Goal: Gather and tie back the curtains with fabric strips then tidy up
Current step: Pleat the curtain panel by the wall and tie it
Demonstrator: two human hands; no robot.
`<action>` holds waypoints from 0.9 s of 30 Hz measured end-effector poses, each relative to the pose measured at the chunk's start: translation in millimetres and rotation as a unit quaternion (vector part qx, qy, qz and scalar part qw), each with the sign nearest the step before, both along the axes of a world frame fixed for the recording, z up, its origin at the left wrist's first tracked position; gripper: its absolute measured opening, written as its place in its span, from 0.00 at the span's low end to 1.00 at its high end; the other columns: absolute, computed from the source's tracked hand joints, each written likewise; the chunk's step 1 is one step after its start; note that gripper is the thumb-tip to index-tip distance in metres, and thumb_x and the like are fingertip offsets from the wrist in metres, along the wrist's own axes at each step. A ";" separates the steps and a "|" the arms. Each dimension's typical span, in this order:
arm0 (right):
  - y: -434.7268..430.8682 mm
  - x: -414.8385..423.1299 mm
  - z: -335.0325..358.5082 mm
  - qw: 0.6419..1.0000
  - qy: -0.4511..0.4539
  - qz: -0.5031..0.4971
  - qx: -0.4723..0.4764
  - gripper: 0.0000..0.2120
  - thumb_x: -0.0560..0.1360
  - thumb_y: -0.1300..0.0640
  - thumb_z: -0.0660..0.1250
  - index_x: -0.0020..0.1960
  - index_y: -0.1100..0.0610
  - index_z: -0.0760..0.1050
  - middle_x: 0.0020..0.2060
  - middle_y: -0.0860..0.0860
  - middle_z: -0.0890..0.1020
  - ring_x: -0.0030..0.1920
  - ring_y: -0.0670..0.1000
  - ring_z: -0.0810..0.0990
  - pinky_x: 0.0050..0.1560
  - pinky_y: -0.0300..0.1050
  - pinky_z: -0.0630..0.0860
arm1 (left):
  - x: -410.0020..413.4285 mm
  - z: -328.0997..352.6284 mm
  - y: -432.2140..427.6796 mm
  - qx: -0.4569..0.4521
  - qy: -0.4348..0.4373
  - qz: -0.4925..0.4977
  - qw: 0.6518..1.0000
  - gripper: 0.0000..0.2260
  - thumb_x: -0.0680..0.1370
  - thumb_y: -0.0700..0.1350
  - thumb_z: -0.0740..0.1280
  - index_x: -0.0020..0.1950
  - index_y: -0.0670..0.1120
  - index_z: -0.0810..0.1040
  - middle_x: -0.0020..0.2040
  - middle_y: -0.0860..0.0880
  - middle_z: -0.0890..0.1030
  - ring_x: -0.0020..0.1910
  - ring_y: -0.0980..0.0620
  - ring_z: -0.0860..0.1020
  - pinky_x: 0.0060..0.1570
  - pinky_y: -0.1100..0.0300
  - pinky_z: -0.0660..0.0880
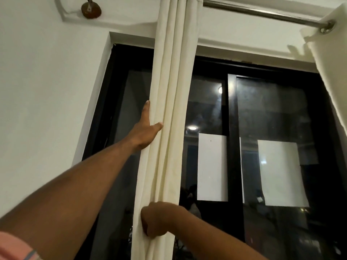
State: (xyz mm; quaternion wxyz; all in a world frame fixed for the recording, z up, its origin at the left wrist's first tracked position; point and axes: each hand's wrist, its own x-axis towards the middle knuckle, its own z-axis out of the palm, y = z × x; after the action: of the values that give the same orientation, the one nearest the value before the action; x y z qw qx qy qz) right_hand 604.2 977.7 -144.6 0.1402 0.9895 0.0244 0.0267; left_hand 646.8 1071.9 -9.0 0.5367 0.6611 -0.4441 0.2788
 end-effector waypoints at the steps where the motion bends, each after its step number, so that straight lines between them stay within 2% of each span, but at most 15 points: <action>1: 0.0 -2.4 6.2 1.000 0.012 -0.004 0.009 0.14 0.76 0.59 0.67 0.59 0.65 0.75 0.55 0.63 0.78 0.53 0.61 0.77 0.55 0.54 0.75 | -0.8 4.1 -0.1 -0.015 0.002 -0.003 1.000 0.32 0.82 0.50 0.59 0.77 0.57 0.40 0.76 0.50 0.58 0.71 0.47 0.66 0.70 0.46 0.63; 5: 0.1 -18.2 53.4 0.998 -0.035 -0.006 0.047 0.15 0.76 0.59 0.68 0.60 0.63 0.76 0.55 0.60 0.80 0.55 0.58 0.79 0.57 0.52 0.75 | -2.3 19.5 2.4 -0.047 -0.001 0.014 0.999 0.25 0.83 0.53 0.52 0.77 0.59 0.45 0.75 0.49 0.63 0.69 0.46 0.68 0.69 0.49 0.64; 8: -1.9 -32.8 107.5 0.988 -0.147 -0.001 0.047 0.13 0.76 0.58 0.67 0.60 0.61 0.77 0.52 0.57 0.81 0.50 0.55 0.79 0.54 0.48 0.76 | -5.8 30.0 4.5 -0.062 -0.030 0.035 0.997 0.25 0.83 0.46 0.54 0.76 0.60 0.48 0.71 0.50 0.68 0.54 0.53 0.75 0.54 0.60 0.71; 10: -3.9 -43.0 144.9 0.970 -0.242 0.006 0.032 0.13 0.77 0.57 0.66 0.59 0.60 0.78 0.51 0.56 0.81 0.48 0.54 0.79 0.56 0.49 0.77 | -8.1 37.5 5.9 -0.067 -0.054 0.054 0.995 0.28 0.81 0.41 0.56 0.76 0.59 0.48 0.69 0.50 0.70 0.49 0.55 0.75 0.49 0.61 0.72; 13: -3.5 -62.7 191.6 0.929 -0.369 0.032 0.006 0.14 0.77 0.57 0.64 0.62 0.57 0.77 0.53 0.54 0.81 0.50 0.53 0.80 0.55 0.48 0.78 | -11.8 49.1 8.6 -0.075 -0.085 0.076 0.991 0.34 0.78 0.38 0.63 0.76 0.58 0.49 0.67 0.50 0.70 0.58 0.47 0.75 0.57 0.52 0.74; 16: 1.6 -78.1 226.7 0.894 -0.445 0.058 -0.002 0.22 0.77 0.54 0.64 0.70 0.51 0.69 0.60 0.53 0.78 0.56 0.54 0.78 0.54 0.47 0.75 | -12.5 59.7 10.6 -0.087 -0.127 0.121 0.981 0.37 0.75 0.42 0.70 0.75 0.57 0.51 0.68 0.48 0.70 0.61 0.45 0.75 0.58 0.48 0.74; 20: 11.2 -74.5 256.6 0.872 -0.483 0.078 -0.002 0.28 0.79 0.46 0.62 0.76 0.47 0.57 0.67 0.55 0.72 0.63 0.58 0.74 0.56 0.50 0.72 | -13.2 67.0 12.5 -0.074 -0.130 0.166 0.975 0.40 0.74 0.48 0.72 0.77 0.54 0.48 0.73 0.46 0.66 0.66 0.41 0.72 0.63 0.45 0.70; 24: 18.0 -59.4 269.5 0.863 -0.501 0.068 -0.016 0.29 0.79 0.41 0.60 0.76 0.46 0.56 0.71 0.55 0.67 0.65 0.61 0.72 0.57 0.52 0.72 | -11.8 63.7 15.3 -0.044 -0.123 0.173 0.976 0.42 0.74 0.50 0.72 0.77 0.54 0.45 0.72 0.46 0.67 0.65 0.40 0.73 0.63 0.43 0.71; 27: 18.1 -47.9 277.0 0.856 -0.515 0.028 -0.042 0.29 0.78 0.40 0.60 0.75 0.46 0.58 0.71 0.55 0.66 0.65 0.62 0.71 0.59 0.57 0.72 | -4.9 62.6 21.2 -0.028 -0.130 0.157 0.979 0.42 0.73 0.50 0.72 0.76 0.57 0.45 0.69 0.47 0.71 0.61 0.42 0.76 0.59 0.43 0.74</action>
State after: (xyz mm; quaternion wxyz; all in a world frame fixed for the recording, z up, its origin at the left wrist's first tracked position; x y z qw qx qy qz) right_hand 556.2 995.8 132.4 0.1736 0.8265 -0.0228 0.5350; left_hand 641.9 1093.1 53.6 0.4424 0.6654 -0.3930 0.4551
